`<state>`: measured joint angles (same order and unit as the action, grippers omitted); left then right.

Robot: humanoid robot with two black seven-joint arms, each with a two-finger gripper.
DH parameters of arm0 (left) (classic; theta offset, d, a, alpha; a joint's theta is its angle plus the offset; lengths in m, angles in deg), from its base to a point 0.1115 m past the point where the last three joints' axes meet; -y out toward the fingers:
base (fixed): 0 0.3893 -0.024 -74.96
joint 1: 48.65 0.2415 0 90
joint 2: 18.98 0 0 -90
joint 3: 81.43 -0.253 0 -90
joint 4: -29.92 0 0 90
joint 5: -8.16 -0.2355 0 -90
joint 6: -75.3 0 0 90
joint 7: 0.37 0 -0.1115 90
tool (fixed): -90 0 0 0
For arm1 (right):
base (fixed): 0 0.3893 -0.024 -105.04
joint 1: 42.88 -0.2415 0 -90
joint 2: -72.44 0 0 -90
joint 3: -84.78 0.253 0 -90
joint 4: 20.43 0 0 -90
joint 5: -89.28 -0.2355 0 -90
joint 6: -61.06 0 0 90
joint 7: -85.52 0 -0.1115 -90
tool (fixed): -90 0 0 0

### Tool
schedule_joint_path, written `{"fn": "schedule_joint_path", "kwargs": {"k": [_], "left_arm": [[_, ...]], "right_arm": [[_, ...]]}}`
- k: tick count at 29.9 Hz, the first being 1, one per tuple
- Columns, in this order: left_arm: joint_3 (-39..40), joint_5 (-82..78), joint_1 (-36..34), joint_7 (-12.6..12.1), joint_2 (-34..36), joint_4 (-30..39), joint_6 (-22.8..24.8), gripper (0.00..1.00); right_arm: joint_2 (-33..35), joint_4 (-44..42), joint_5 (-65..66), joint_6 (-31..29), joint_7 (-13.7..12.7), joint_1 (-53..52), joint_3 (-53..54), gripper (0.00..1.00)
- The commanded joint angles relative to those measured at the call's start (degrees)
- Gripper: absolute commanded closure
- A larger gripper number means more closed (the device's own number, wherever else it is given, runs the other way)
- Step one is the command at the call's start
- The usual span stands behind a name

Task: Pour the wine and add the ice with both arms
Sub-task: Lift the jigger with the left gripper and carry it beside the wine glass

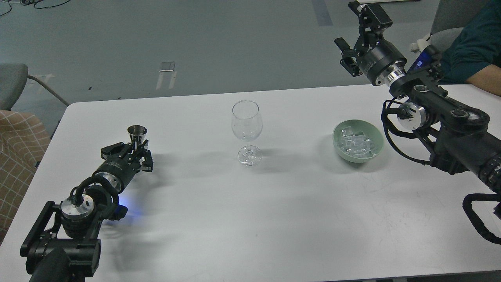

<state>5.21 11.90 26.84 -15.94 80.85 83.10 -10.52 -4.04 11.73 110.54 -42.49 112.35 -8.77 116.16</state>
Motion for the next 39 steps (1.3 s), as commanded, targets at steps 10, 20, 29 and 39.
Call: {"fn": "schedule_joint_path", "kwargs": {"k": [10, 20, 29, 39], "left_arm": [[0.02, 0.30, -2.28, 0.02, 0.01, 2.02, -0.14, 1.00], [-0.60, -0.05, -2.89, -1.21, -2.44, 13.17, -5.41, 1.00], [-8.24, -3.82, -3.68, -2.27, -5.87, 22.67, -9.63, 1.00], [-12.37, -8.13, -7.90, -2.44, -8.78, 22.68, -12.27, 1.00]], "right_arm": [[-0.16, 0.01, 0.00, 0.11, 0.07, 0.00, 0.00, 0.00], [-0.60, -0.08, 0.09, 0.11, 0.07, 0.00, 0.00, 0.00], [-0.51, 0.01, 0.09, 0.11, -0.02, 0.08, 0.00, 0.00], [-0.69, 0.01, 0.00, 0.11, 0.07, 0.17, 0.00, 0.00]]}}
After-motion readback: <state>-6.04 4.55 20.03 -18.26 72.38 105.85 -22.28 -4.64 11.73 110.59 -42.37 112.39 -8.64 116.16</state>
